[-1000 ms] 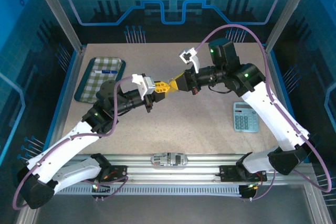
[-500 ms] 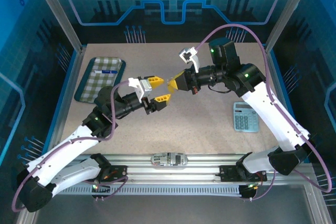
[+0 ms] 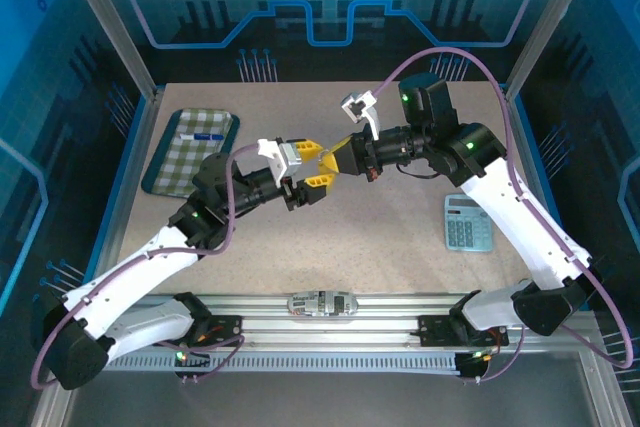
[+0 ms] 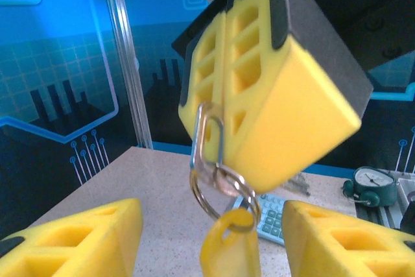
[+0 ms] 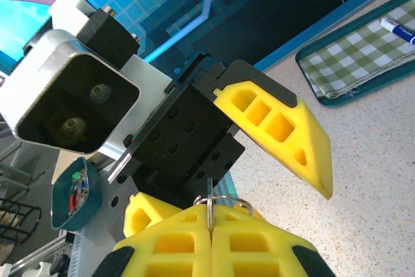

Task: Remove the keys from the keyring

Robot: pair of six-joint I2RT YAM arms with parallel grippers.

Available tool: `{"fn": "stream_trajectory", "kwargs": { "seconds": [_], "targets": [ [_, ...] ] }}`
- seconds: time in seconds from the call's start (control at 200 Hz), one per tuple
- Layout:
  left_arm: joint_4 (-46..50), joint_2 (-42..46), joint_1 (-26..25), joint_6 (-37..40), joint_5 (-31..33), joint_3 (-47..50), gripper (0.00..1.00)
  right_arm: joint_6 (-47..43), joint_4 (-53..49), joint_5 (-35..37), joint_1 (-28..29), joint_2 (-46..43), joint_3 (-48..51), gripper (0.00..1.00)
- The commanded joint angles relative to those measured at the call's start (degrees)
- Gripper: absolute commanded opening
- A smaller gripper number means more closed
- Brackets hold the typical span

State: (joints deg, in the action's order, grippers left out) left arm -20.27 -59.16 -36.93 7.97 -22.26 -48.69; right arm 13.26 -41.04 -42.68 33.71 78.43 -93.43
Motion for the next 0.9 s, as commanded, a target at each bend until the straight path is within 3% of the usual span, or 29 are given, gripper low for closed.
{"fn": "stream_trajectory", "kwargs": {
  "seconds": [0.0, 0.495, 0.846, 0.896],
  "targets": [
    [-2.1, -0.8, -0.2, 1.3, -2.0, -2.8, 0.58, 0.2, 0.9, -2.0, 0.5, -1.3, 0.6, 0.00],
    [0.6, -0.1, -0.2, 2.3, -2.5, -3.5, 0.29, -0.3, 0.5, -2.5, 0.0, -1.2, 0.7, 0.00],
    [2.3, 1.2, -0.1, 2.7, -1.7, -3.5, 0.28, -0.8, -0.1, -2.4, -0.3, -1.2, 1.0, 0.00],
    [2.4, 1.3, -0.2, 2.8, -1.6, -3.6, 0.21, -0.8, -0.2, -2.5, -0.4, -1.2, 1.0, 0.00]
  ]
}}
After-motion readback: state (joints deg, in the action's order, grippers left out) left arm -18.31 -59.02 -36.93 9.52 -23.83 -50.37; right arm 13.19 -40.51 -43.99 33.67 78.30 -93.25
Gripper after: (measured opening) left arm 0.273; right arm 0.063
